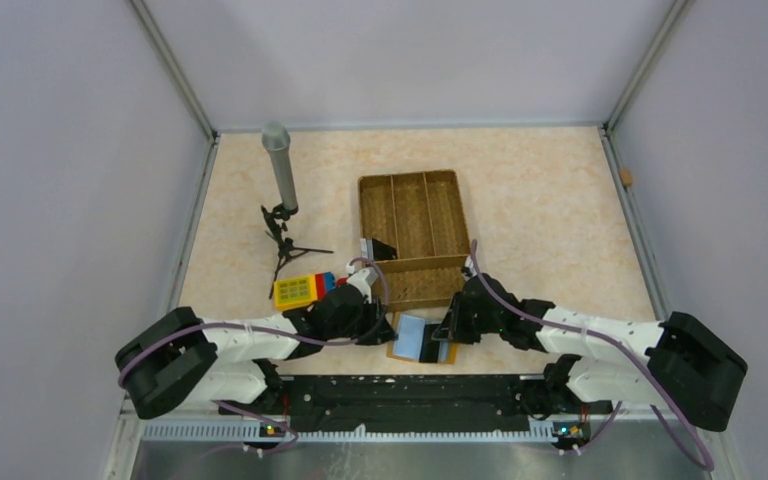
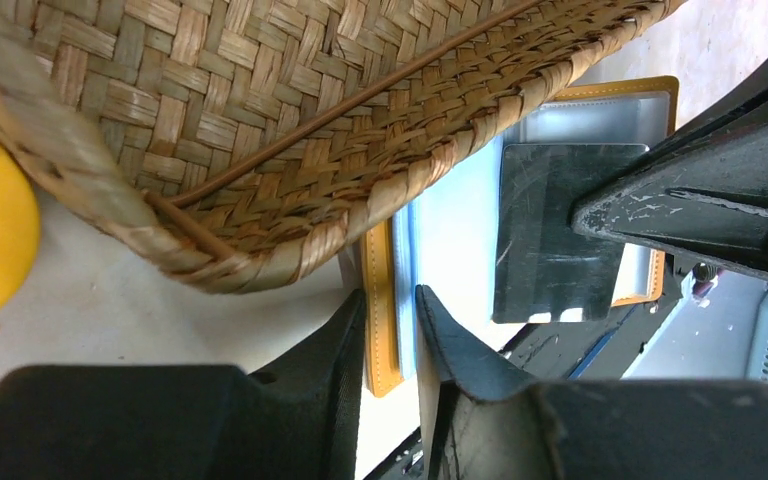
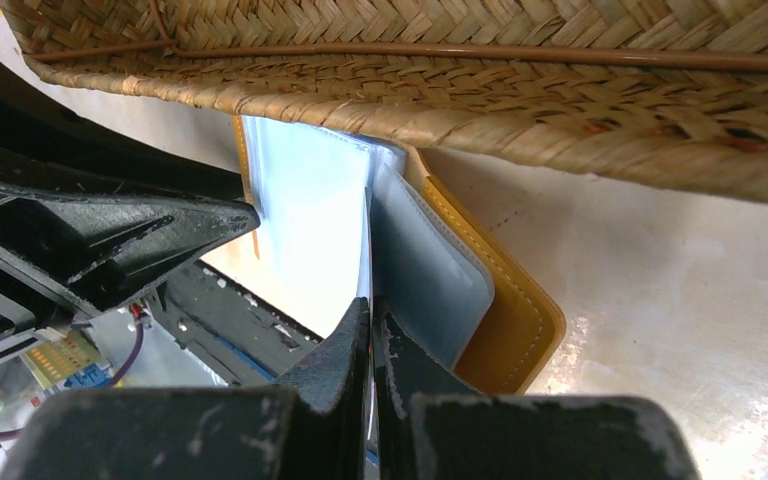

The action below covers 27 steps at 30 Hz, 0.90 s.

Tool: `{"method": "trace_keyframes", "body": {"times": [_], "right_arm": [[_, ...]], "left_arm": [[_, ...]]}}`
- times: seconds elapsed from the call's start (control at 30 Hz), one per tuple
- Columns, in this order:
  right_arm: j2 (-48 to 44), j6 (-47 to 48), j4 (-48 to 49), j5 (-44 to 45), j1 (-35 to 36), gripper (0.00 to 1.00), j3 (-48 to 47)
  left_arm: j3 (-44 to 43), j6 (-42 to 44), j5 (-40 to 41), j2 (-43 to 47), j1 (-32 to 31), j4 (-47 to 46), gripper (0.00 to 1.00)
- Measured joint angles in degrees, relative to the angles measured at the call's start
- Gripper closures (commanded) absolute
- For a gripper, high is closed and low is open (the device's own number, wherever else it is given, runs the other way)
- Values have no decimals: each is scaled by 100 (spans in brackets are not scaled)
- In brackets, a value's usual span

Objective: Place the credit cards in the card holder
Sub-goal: Insert the credit card into the card holder.

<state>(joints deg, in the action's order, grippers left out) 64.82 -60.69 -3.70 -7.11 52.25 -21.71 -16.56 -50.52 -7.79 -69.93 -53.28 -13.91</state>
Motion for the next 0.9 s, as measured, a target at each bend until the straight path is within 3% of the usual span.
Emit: {"method": "trace_keyframes", "body": {"times": [0.5,0.9], "right_arm": [[-496,-11,-494,522,-83,100,-2],[-474,-203,-109,619,-151,100,313]], "left_arm": [[-225,13,149,-337,-136,-20,80],[-334,48,173,-498,-181,-44,83]]}}
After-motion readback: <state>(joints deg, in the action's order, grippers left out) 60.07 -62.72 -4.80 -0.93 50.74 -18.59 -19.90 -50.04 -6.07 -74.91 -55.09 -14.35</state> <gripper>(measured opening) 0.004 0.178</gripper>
